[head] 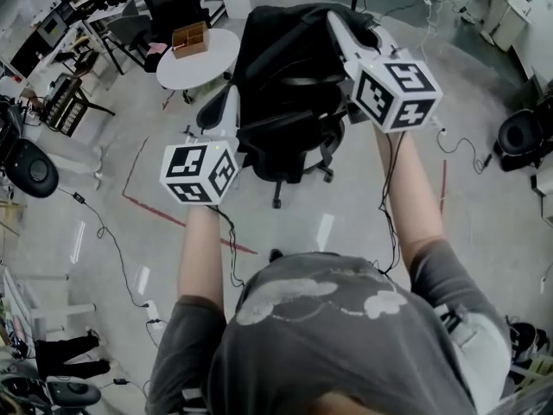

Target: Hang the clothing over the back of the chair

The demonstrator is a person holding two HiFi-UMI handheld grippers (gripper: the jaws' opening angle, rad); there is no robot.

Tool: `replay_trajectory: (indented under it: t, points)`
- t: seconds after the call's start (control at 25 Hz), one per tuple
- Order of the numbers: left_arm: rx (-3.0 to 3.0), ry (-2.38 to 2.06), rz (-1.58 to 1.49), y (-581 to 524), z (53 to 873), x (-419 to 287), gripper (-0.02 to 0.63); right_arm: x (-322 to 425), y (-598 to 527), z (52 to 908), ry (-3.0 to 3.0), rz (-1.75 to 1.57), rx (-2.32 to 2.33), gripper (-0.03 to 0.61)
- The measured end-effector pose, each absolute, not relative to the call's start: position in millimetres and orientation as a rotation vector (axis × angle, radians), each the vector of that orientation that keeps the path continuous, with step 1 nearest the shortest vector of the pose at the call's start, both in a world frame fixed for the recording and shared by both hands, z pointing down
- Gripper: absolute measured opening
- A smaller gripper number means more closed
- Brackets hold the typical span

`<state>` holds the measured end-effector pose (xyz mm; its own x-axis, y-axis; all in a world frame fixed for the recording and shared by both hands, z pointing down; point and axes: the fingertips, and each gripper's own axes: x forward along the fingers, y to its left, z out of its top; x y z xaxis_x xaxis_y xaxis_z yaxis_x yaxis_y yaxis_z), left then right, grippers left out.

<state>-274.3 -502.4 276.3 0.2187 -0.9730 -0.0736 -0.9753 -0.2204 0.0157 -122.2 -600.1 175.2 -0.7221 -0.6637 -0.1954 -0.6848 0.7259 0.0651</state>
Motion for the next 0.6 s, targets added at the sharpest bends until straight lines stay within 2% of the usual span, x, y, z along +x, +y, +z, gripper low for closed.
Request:
replay_trajectory:
  t: [0.36, 0.6]
  points:
    - [-2.422, 1.884, 0.112, -477.4, 258.1, -208.4, 0.002, -38.9, -549.1, 136.8, 2.659, 0.279, -1.105, -0.003]
    - [-2.421, 1.885, 0.112, -449.8, 261.5, -173.7, 0.002, -8.6, -506.9, 154.8, 2.652, 0.32, -1.117, -0.003]
